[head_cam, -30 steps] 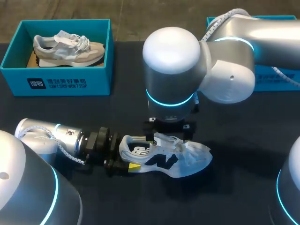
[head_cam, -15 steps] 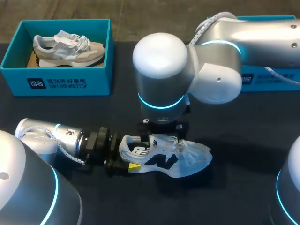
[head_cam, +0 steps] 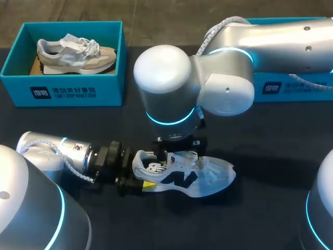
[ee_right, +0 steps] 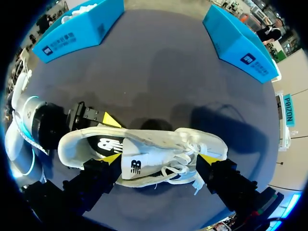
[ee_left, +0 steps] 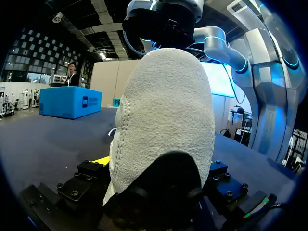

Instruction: Take the shoe out of the shoebox, open the shoe tongue, remove and reinsert the insole, then place the shoe into the shoebox

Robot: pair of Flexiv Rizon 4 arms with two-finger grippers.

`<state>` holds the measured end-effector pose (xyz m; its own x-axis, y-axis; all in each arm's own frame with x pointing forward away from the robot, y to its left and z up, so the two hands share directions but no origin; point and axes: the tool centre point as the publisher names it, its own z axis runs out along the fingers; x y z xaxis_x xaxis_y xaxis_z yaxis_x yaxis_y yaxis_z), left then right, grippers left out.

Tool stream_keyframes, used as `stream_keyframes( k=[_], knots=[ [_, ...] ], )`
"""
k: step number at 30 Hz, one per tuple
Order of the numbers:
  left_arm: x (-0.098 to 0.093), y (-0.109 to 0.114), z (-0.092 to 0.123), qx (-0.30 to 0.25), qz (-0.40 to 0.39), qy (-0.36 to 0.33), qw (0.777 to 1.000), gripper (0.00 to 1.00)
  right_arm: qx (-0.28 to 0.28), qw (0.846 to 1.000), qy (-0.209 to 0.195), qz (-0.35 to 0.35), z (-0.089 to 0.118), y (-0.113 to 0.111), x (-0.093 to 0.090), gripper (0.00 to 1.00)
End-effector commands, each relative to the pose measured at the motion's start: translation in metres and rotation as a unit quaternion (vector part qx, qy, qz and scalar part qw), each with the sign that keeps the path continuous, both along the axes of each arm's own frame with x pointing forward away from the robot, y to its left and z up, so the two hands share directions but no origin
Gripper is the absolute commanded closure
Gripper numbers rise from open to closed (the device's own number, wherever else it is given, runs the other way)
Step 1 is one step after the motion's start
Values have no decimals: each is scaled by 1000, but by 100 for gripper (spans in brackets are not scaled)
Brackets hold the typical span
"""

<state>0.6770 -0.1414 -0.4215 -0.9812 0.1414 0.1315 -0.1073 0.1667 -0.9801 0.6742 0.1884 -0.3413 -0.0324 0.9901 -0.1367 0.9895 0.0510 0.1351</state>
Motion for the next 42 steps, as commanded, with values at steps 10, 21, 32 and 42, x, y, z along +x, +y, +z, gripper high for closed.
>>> stream_keyframes(
  k=[10, 21, 32, 42],
  knots=[
    [0, 1, -1, 1, 1, 0, 1000, 100, -117, 979, -23, -164, -15, 1, -5, 0],
    [0, 1, -1, 1, 1, 0, 1000, 100, -118, 978, -19, -173, -10, -15, -6, 0],
    [0, 1, -1, 1, 1, 0, 1000, 100, -106, 978, -26, -176, 2, -26, -8, 0],
    [0, 1, -1, 1, 1, 0, 1000, 100, -75, 982, -16, -172, 9, -43, -5, 0]
  ],
)
